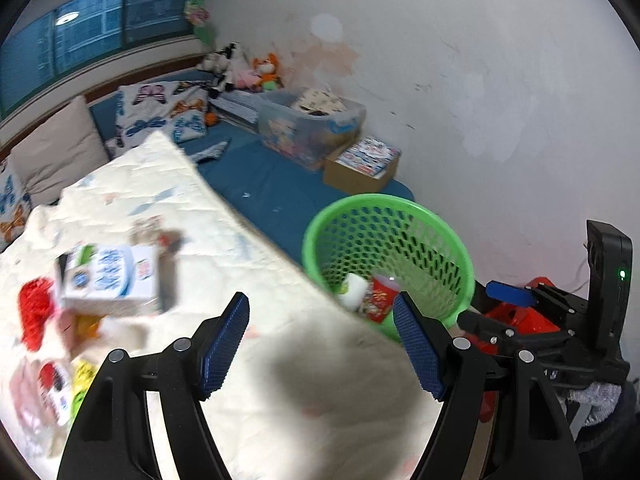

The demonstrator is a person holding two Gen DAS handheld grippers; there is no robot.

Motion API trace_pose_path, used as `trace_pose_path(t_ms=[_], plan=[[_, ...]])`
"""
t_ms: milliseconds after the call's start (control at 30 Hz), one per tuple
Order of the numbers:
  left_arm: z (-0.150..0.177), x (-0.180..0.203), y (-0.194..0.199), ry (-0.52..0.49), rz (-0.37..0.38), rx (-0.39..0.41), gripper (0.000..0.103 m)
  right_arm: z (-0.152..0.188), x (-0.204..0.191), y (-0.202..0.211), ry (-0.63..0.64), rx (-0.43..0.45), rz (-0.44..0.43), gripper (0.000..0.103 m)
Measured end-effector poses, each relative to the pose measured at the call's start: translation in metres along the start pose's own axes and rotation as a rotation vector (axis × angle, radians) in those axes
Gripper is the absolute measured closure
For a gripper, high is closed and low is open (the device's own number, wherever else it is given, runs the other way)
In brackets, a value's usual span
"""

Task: Collect trash
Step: 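Move both tools back over the trash on the mattress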

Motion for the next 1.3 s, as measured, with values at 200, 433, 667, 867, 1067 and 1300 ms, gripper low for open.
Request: trace_pose_path(t_ms=[200, 433, 667, 867, 1067, 1300], plan=[[0.019, -0.05, 0.033, 0.044, -0.078, 0.022, 0.031, -0.008, -0.037, -0.005, 0.049, 0.0, -0.04, 0.029], [0.045, -0.121, 0.061, 0.137, -0.166, 0.024, 0.031, -0.014, -0.077, -0.014, 0.101, -0.013, -0.086, 0.029], [0.067, -0.166, 0.074, 0.192, -0.223, 0.016, 0.031, -0.021, -0.114, -0.02, 0.156, -0.019, -0.126, 0.029], [0.076, -0.203, 0.096, 0.25, -0.294, 0.059, 0.031, -0.027, -0.141, -0.028, 0.193, -0.028, -0.159, 0.028], [0.083, -0.243, 0.111, 0.3, -0.36, 0.079, 0.031, -0.033, -0.171, -0.035, 0.229, -0.034, -0.197, 0.029], [0.091, -0.27, 0.099, 0.32, -0.374, 0.04, 0.031, -0.03, -0.199, -0.048, 0.256, -0.058, -0.225, 0.029]])
Point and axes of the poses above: each gripper's, at about its wrist camera, not at the fingertips, and y roughly against the way its jaws point, x to its right, z to its underside, the point moved 5 cm from there along -y, roughly the way its jaws point, and after that the axes turned 7 degrees about y, right-handed, at the moved point
